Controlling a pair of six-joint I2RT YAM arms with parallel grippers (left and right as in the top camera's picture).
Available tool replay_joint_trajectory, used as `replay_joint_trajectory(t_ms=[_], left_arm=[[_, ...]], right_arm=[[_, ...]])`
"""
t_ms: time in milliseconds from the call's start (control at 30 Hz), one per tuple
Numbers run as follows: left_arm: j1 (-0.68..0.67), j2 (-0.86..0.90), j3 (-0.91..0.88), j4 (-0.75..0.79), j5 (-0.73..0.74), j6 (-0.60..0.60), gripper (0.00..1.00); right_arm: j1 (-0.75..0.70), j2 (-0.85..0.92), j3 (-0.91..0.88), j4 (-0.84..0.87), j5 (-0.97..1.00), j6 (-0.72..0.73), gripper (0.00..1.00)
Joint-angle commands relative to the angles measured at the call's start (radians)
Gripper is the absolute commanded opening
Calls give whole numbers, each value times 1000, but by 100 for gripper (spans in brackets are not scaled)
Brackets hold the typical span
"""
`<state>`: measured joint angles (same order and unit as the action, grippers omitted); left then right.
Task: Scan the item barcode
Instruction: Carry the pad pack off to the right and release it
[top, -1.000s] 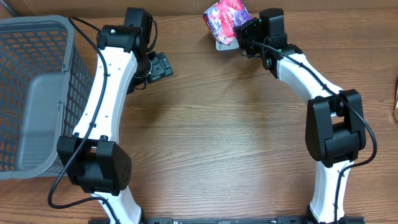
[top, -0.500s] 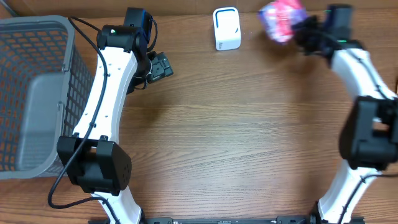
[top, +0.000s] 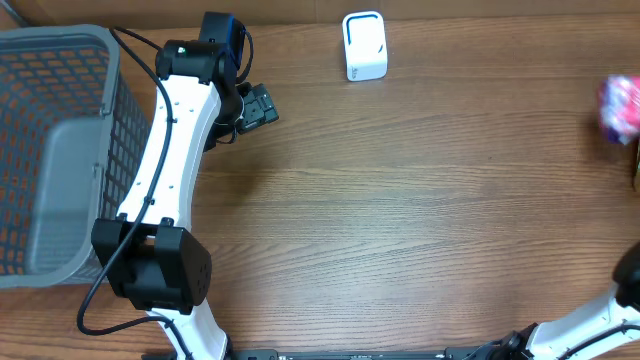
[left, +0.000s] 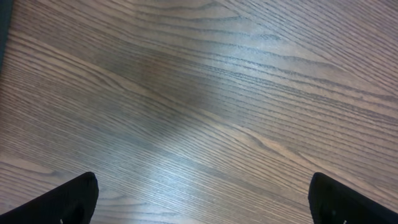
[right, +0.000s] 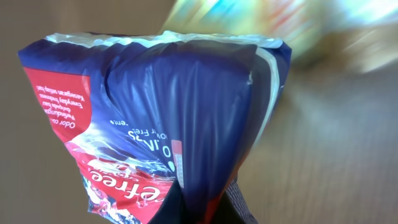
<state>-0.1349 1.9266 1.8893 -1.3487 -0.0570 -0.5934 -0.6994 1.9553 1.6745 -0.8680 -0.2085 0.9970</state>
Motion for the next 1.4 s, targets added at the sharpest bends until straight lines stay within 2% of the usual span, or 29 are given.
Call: replay_joint_trajectory(t_ms=[0,233,300,400,500,567,633,667,867,1033,1367], left_arm=[[3,-1,-5,0,-2,6,100],[3,-1,-5,0,-2,6,100],[3,-1,-5,0,-2,6,100],[3,-1,-5,0,-2,6,100],[3,-1,-5,0,-2,6,100],[3,-1,-5,0,-2,6,100],[3,-1,-5,0,-2,6,100],[3,-1,-5,0,-2,6,100],[3,-1,-5,0,-2,6,100],[3,-1,-5,0,-2,6,100],[3,-1,-5,0,-2,6,100]], right_arm=[[-73,-25,15,-12,127,-39,4],[-199,-25,15,-10,126,-174,4],[-222,-25,15,-9,127,-201,9],[-235,-24,14,-3,137,-222,21],[-238,-24,14,-5,188,-226,22],[-238,-24,14,-6,219,-252,31],[-238,-24,14,-9,235,-286,48],[-238,-24,14,-12,234,-300,50],[-238,-26,15,-48,222,-298,58],[-238,-45,16,-72,166,-298,60],[-228,-219,16,-114,-174,-352,60]])
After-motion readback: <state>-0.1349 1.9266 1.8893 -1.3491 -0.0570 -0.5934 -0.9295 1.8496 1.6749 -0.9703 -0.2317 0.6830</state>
